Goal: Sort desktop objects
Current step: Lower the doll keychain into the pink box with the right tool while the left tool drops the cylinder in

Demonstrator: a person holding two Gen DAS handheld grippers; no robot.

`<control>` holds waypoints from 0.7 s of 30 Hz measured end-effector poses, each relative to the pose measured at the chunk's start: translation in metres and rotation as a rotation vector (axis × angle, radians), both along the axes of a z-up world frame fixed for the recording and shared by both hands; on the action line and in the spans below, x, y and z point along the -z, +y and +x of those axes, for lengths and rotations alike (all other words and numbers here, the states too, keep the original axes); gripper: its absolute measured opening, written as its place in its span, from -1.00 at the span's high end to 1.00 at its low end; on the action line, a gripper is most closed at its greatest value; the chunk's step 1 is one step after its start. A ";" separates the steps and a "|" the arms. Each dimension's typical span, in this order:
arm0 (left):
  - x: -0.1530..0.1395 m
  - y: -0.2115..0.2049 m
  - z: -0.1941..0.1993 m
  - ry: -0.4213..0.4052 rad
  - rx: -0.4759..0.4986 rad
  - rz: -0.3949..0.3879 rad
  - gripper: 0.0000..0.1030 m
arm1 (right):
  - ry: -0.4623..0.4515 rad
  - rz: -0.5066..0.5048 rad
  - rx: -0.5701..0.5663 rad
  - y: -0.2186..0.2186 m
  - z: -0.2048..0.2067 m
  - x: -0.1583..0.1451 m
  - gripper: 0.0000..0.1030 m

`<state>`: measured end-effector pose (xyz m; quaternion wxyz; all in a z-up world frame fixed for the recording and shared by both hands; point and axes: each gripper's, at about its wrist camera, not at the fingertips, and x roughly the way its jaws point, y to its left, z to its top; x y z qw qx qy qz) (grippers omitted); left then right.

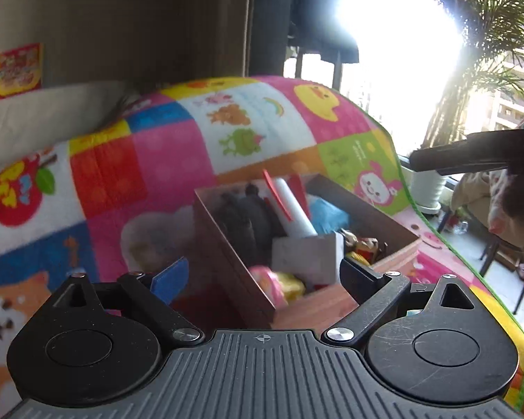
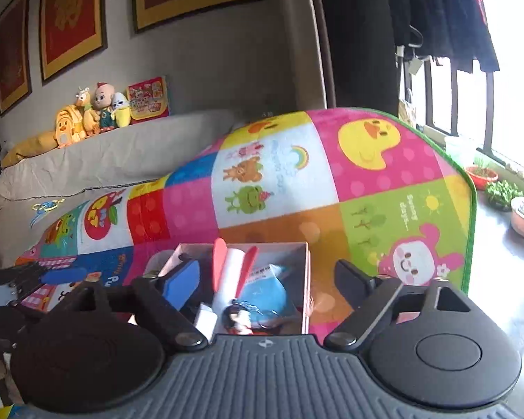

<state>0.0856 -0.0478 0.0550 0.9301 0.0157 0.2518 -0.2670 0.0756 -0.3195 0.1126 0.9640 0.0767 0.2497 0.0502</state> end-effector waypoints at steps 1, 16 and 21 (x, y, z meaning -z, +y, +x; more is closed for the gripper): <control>0.007 -0.001 -0.001 0.028 0.022 -0.015 -0.90 | 0.030 0.028 0.008 -0.004 0.005 0.009 -0.81; 0.034 0.006 0.009 0.107 0.035 -0.078 -0.94 | 0.236 0.223 0.032 0.026 0.069 0.075 -1.00; 0.028 0.020 0.009 0.071 -0.057 -0.039 -0.95 | 0.239 0.314 -0.050 0.046 0.088 0.071 -1.00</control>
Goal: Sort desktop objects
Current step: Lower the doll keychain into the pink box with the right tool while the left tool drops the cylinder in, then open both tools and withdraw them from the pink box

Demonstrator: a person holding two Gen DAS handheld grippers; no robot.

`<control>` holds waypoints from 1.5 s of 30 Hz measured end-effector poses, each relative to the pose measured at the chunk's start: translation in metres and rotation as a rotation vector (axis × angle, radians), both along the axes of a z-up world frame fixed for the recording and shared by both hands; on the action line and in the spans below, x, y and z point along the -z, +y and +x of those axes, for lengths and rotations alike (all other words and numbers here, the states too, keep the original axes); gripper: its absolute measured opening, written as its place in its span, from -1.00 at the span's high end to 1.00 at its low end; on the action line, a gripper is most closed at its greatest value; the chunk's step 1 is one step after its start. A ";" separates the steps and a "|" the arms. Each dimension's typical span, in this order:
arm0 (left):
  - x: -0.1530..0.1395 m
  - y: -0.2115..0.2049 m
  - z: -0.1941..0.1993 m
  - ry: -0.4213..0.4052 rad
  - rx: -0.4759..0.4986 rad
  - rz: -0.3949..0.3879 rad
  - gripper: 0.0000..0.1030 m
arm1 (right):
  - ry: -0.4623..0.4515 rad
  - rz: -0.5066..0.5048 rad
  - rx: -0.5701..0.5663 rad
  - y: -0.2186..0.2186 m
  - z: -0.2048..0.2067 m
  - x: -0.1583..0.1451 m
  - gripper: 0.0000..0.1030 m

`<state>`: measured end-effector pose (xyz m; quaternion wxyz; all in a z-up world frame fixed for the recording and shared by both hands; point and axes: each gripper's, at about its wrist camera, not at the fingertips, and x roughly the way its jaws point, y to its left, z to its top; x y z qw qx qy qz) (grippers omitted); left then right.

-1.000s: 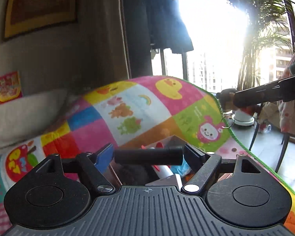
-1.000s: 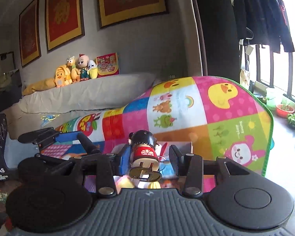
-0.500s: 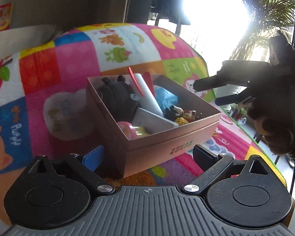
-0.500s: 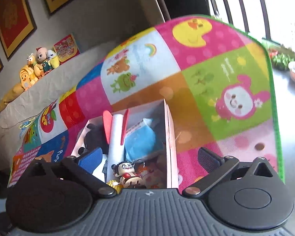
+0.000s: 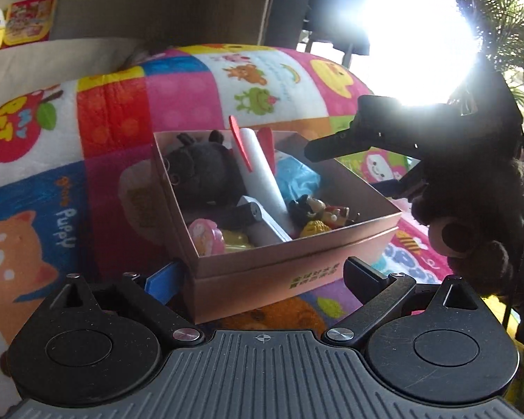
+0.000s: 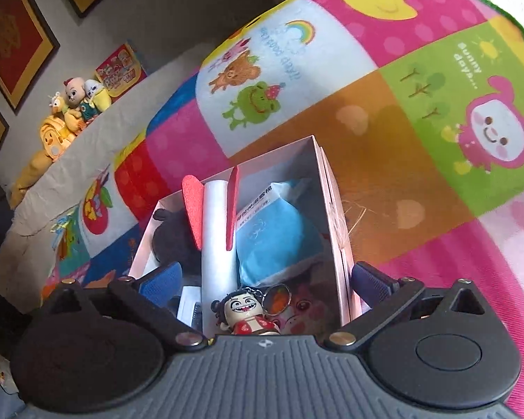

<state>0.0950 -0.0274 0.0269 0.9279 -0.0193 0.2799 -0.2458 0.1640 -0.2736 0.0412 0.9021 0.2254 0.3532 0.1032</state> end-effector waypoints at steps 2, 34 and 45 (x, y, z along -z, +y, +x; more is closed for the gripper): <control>-0.002 0.005 0.001 -0.002 -0.057 0.041 -0.95 | -0.018 0.001 -0.025 0.009 0.001 -0.002 -1.00; 0.030 0.011 -0.053 0.071 -0.252 0.205 -1.00 | -0.035 -0.490 -0.107 0.064 -0.131 0.050 -1.00; 0.034 0.006 -0.041 0.087 -0.316 0.207 -1.00 | -0.057 -0.488 0.027 0.065 -0.127 0.053 -1.00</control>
